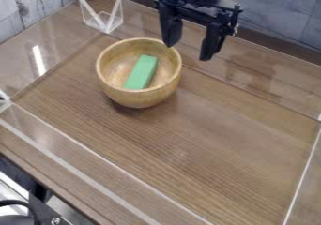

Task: Move green object from inside the wooden bowl to the table next to it

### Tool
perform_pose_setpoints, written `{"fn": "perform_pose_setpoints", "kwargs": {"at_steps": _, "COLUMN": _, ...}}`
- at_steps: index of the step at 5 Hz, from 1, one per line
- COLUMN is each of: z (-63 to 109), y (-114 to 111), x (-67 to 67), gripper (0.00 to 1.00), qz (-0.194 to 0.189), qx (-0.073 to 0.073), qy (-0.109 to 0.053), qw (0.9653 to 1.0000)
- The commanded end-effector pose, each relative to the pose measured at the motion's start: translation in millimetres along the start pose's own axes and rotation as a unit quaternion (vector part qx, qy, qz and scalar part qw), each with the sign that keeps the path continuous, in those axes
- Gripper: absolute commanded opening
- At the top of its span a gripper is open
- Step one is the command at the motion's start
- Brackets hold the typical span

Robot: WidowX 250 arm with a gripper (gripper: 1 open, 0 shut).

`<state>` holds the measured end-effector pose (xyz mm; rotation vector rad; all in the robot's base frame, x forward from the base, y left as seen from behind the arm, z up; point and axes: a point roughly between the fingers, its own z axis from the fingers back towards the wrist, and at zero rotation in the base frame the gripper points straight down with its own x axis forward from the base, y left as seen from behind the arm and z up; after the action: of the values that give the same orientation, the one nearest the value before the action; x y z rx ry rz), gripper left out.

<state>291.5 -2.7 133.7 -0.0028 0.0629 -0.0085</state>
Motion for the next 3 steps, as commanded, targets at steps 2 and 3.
{"fn": "perform_pose_setpoints", "kwargs": {"at_steps": 2, "z": -4.9, "y": 24.9, "x": -1.6, "gripper": 1.00, "qz": 0.024, "qx": 0.002, "qy": 0.002, "qw": 0.9997}}
{"fn": "perform_pose_setpoints", "kwargs": {"at_steps": 3, "z": -4.8, "y": 46.5, "x": -5.9, "gripper": 1.00, "qz": 0.033, "qx": 0.005, "qy": -0.005, "qw": 0.9994}}
